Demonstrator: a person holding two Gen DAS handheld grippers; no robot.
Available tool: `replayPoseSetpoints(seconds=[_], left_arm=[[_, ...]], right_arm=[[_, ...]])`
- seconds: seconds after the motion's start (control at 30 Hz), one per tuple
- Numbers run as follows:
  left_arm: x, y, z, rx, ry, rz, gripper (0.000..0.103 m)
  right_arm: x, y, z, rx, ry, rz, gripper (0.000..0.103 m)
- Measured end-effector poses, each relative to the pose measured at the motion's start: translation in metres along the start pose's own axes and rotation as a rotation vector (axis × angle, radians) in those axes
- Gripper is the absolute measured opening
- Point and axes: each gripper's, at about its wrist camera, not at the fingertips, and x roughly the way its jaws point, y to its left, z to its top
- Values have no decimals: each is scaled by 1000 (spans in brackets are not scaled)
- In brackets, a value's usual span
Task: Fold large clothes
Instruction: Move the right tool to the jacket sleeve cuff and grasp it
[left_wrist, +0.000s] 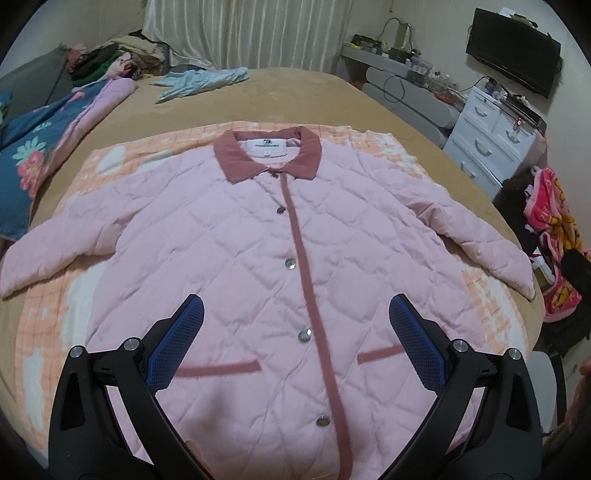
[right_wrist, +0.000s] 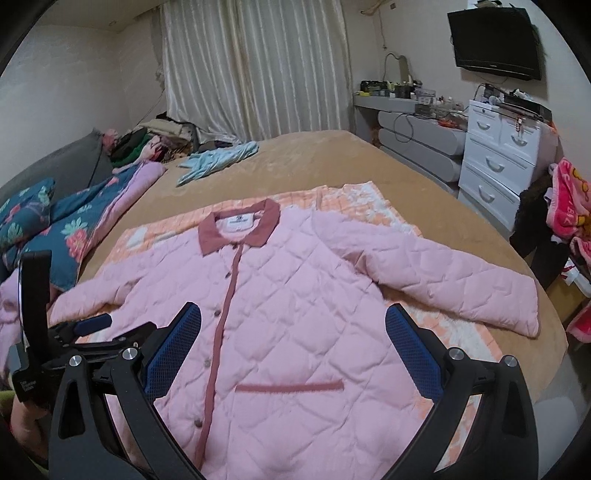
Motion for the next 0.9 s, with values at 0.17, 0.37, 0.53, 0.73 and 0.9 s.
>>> replayPoseSetpoints(seconds=[0.17,0.37,0.53,0.73,0.9], left_arm=[[15,-13,24,14,8,-5,94],[45,-35,48,59,49,-54,94],[69,-56,63,71,73,-71,94],[88,-84,71,127,65,-58,94],[108,-104,77,134,76,-86,94]], right_arm=[[15,-21,26,43,-9,-36,99],[37,-62,45,129,-28,-125,99],[52,-97,49,209,-29,-186,99],[61,-139,40,314,-24,-253,99],[68,-179,27,415,-20,-307,99]])
